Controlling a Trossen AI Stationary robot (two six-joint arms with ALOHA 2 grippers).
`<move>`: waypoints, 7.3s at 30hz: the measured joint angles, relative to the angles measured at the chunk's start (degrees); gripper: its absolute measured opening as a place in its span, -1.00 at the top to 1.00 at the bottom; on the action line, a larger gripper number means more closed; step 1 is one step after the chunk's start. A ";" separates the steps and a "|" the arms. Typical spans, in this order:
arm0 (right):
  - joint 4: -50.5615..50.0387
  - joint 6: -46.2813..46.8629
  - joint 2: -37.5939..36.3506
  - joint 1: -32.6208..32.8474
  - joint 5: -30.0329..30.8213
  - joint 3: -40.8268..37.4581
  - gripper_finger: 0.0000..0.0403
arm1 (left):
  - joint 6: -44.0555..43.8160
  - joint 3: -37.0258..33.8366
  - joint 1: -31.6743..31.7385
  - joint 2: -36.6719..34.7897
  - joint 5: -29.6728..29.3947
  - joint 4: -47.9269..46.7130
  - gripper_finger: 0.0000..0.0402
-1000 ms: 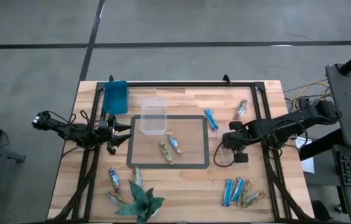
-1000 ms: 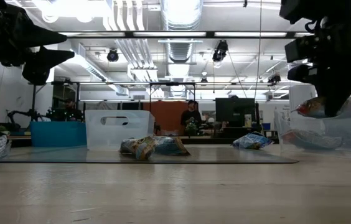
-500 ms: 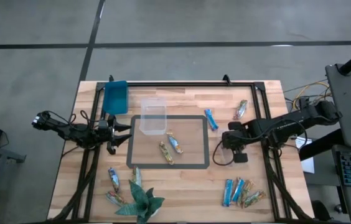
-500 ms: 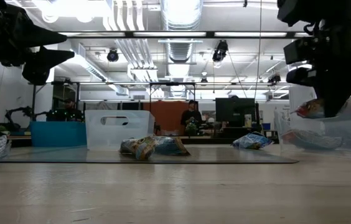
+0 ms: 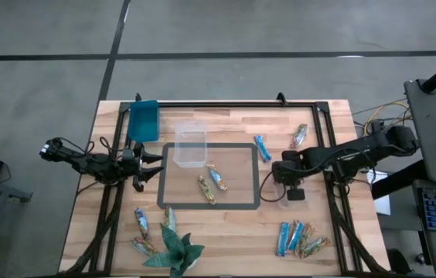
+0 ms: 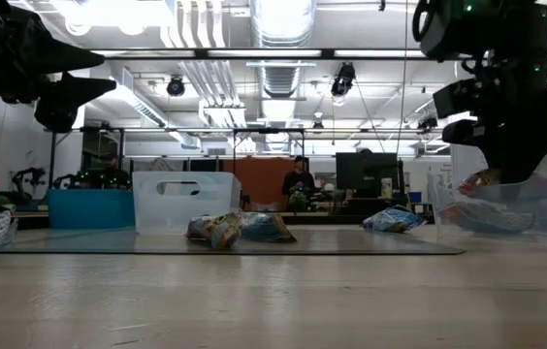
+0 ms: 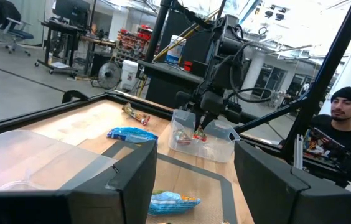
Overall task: Pick and place Granola Bars by type
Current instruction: Put the red granola bar into the right transparent bin
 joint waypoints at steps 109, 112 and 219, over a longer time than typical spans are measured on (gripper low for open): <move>-14.82 65.59 -3.80 -35.68 39.17 24.69 -0.82 | -0.01 0.01 0.00 0.00 -0.02 0.01 0.02; -14.78 70.42 -2.50 -38.05 36.59 21.90 -0.83 | 0.00 0.02 -0.01 0.00 -0.01 0.01 0.02; -9.50 39.47 7.94 -43.93 16.43 33.27 0.94 | 0.00 0.01 -0.01 0.00 -0.01 -0.01 0.02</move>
